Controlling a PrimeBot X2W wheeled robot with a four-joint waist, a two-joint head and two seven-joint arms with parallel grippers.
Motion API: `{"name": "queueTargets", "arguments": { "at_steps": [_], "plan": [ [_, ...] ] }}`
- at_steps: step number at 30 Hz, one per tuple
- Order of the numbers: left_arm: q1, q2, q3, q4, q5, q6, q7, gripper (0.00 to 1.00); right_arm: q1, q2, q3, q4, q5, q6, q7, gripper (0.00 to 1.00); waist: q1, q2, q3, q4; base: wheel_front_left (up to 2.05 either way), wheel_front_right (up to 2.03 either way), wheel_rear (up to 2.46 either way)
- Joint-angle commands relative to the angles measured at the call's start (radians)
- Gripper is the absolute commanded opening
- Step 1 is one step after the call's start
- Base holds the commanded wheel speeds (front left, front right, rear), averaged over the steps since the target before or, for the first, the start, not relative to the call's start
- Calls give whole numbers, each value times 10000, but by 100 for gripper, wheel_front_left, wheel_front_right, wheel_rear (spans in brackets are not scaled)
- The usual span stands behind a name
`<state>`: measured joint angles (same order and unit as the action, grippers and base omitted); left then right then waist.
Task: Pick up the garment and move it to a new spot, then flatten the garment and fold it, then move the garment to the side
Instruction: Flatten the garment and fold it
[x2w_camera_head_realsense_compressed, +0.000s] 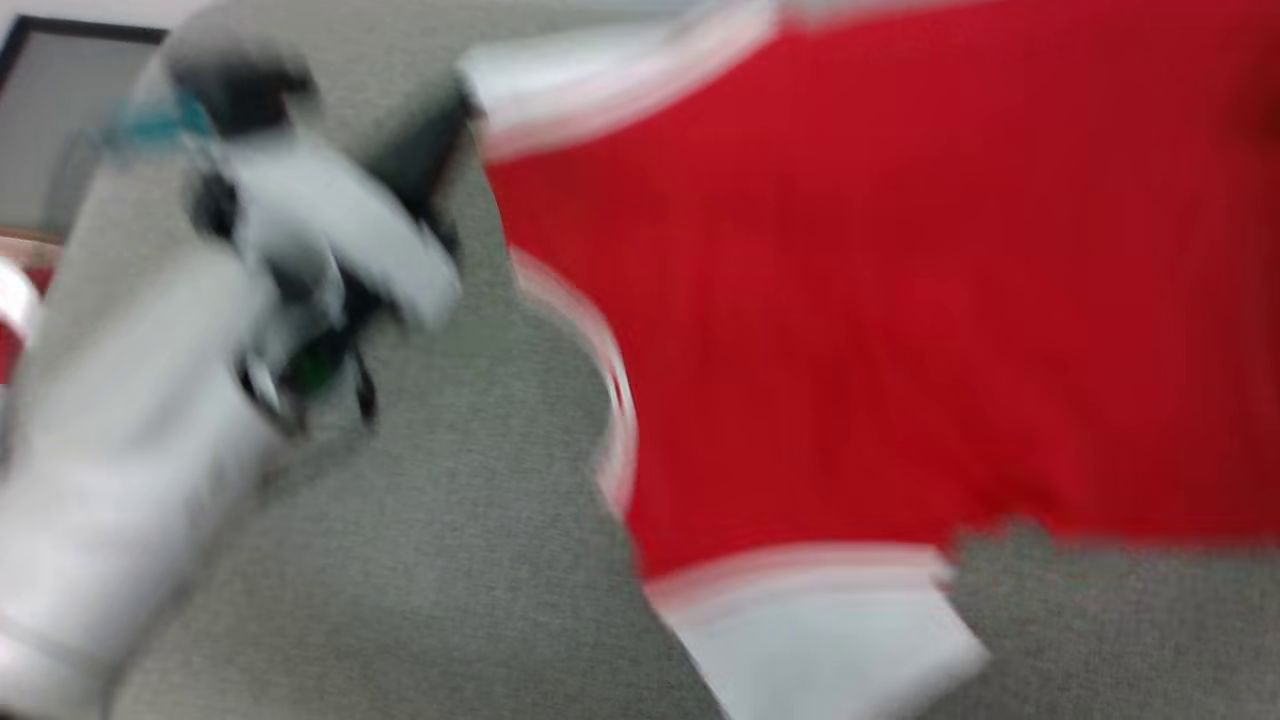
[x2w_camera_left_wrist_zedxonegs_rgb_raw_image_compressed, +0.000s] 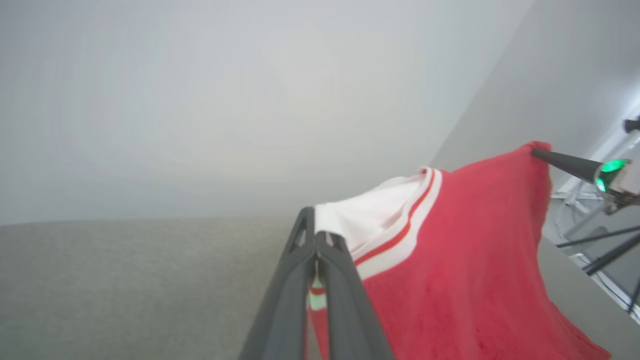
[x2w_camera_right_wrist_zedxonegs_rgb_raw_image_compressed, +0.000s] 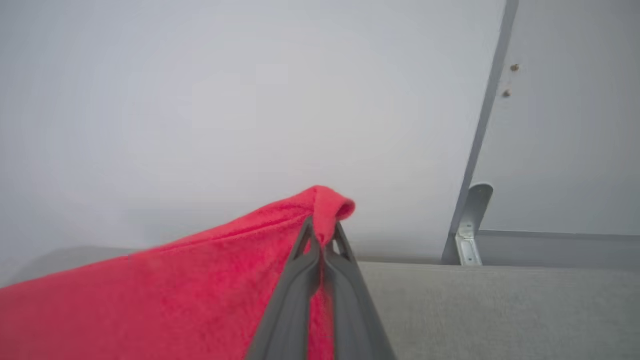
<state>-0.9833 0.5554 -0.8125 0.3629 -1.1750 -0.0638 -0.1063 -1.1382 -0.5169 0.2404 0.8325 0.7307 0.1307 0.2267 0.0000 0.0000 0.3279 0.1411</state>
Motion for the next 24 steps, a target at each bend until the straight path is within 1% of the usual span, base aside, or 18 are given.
{"name": "queueTargets", "arguments": {
  "at_steps": [1,4,7,10,14,16,18,20,22,24],
  "plan": [
    [-790,-102,204,536,126,141,54,0,-584,149,-322,239,-158,0,-322,0,0,0,530,-432,0,0,0],
    [-2474,-368,606,1762,322,262,31,0,-1756,312,-840,787,-482,-7,-827,0,0,0,1013,-764,0,0,0],
    [-4015,-577,1174,2926,355,381,-321,0,-2805,541,-1295,1326,-692,-8,-1307,0,0,0,1393,-1089,0,0,0],
    [-5471,-667,1514,3891,564,259,-796,0,-3768,714,-1590,1797,-1001,-17,-1749,0,0,0,1673,-1372,0,0,0],
    [-7031,-815,2021,4896,620,-14,-1290,0,-4865,875,-1928,2288,-1236,-36,-2367,0,0,0,1882,-1605,0,0,0],
    [-7409,-1026,2159,5249,511,-207,-1387,0,-5151,965,-1908,2556,-1415,-40,-2531,0,0,0,1893,-1636,0,0,0],
    [-7558,-1210,2096,5517,512,-399,-1411,0,-5298,1020,-1647,2727,-1702,-40,-2520,0,0,0,1883,-1614,0,0,0],
    [-7560,-1286,2060,5611,502,-464,-1433,0,-5297,1056,-1538,2773,-1724,-39,-2519,0,0,0,1888,-1594,0,0,0],
    [-7289,-1427,1869,5830,472,-573,-1378,0,-5070,1178,-1377,2874,-1680,-30,-2395,0,0,0,1904,-1540,0,0,0],
    [-6925,-1581,1692,5906,350,-652,-1293,0,-4769,1155,-1103,2827,-1585,-28,-2232,0,0,0,1920,-1443,0,0,0]
  ]
}}
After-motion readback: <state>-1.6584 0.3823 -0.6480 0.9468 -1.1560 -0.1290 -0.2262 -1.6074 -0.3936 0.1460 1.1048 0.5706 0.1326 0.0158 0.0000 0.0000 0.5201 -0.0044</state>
